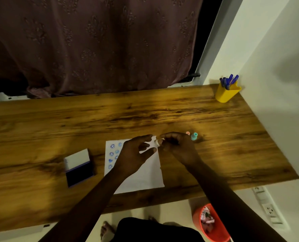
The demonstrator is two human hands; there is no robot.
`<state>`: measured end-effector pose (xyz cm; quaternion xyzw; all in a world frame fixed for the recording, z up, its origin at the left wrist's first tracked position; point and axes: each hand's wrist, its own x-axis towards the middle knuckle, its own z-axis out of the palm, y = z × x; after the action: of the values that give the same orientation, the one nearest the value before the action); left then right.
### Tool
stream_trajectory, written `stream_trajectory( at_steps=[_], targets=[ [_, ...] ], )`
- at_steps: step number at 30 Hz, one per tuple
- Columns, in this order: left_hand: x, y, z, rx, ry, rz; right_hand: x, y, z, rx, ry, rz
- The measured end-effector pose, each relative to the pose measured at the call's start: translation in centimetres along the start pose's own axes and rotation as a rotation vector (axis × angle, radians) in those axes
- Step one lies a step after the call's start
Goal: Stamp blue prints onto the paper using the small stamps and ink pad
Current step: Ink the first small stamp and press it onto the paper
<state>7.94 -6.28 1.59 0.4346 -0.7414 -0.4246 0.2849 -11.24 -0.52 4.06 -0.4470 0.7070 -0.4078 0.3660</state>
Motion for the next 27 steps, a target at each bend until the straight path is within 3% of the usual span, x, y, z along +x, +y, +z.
stream_trajectory(
  at_steps=[6, 12, 20, 27],
  targets=[
    [-0.4, 0.5, -2.4, -0.132, 0.07, -0.009, -0.9, -2.3, 2.0, 0.314, -0.105, 0.055],
    [-1.2, 0.0, -4.7, -0.271, 0.081, -0.059, -1.1, -3.5, 3.9, 0.389, -0.16, 0.085],
    [-2.8, -1.7, -7.4, -0.356, 0.1, -0.167, -0.8, -4.6, 6.6, 0.346, -0.219, 0.02],
    [-5.4, -4.1, -11.6, -0.545, 0.152, -0.307, 0.0, -5.7, 9.0, 0.17, -0.22, -0.091]
  ],
)
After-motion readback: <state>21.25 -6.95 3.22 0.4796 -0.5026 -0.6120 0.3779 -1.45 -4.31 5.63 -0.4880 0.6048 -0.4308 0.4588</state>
